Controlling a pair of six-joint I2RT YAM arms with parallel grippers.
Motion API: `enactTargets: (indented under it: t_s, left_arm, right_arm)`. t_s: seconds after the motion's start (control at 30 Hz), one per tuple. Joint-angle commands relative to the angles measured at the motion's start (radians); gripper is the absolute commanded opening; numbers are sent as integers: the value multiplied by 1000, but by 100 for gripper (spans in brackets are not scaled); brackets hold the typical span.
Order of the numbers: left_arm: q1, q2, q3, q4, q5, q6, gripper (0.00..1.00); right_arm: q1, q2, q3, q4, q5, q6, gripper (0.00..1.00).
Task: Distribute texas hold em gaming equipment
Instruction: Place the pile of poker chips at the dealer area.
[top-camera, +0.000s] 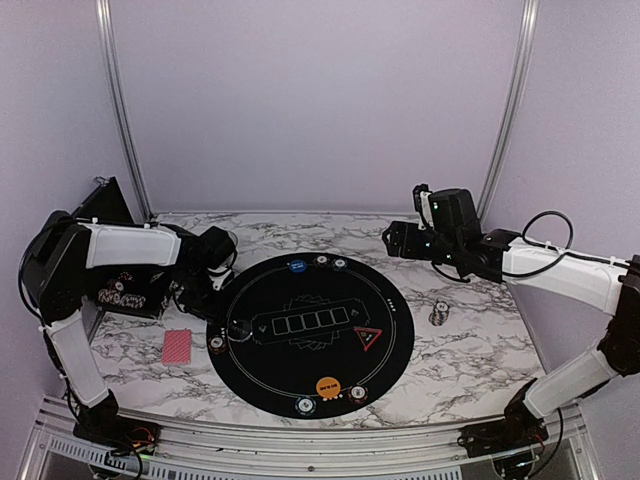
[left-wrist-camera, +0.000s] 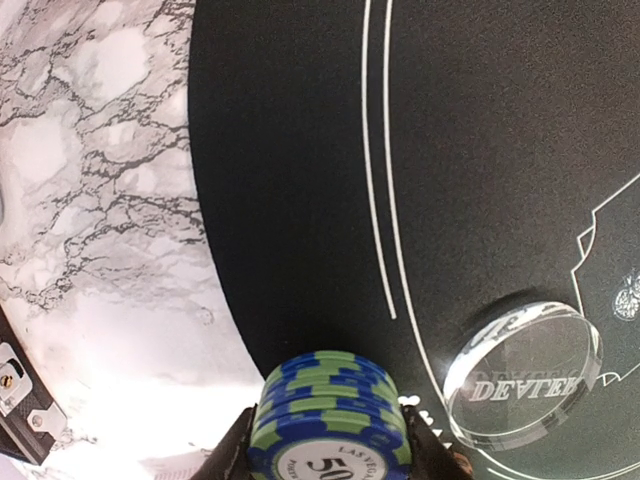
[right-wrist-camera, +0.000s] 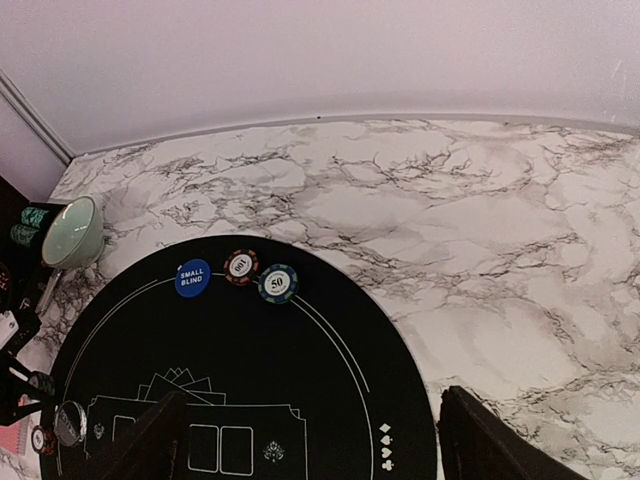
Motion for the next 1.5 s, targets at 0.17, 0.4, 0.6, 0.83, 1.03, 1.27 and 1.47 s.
enactTargets:
  t_s: [0.17, 0.4, 0.6, 0.83, 1.03, 1.27, 1.47]
  left_arm:
    - [8, -20, -28, 43, 21, -9, 29]
    - [8, -11, -39, 45, 19, -11, 32]
    - [8, -13, -43, 47, 19, -10, 39]
    - [8, -10, -43, 48, 21, -9, 48]
    - [8, -12, -40, 47, 23, -7, 53]
    - [8, -27, -16, 41, 8, -10, 54]
    - [8, -26, 26, 26, -4, -10, 55]
  right_arm:
    - [-5, 2, 23, 5, -1, 8, 83]
    - [-5, 2, 19, 3, -1, 9, 83]
    - [-5, 3, 19, 2, 0, 9, 83]
    - [-5, 4, 21, 2, -2, 9, 83]
    - [-4, 5, 20, 2, -1, 9, 83]
    - [-4, 5, 22, 2, -2, 9, 83]
    - [-4, 5, 25, -2, -1, 8, 83]
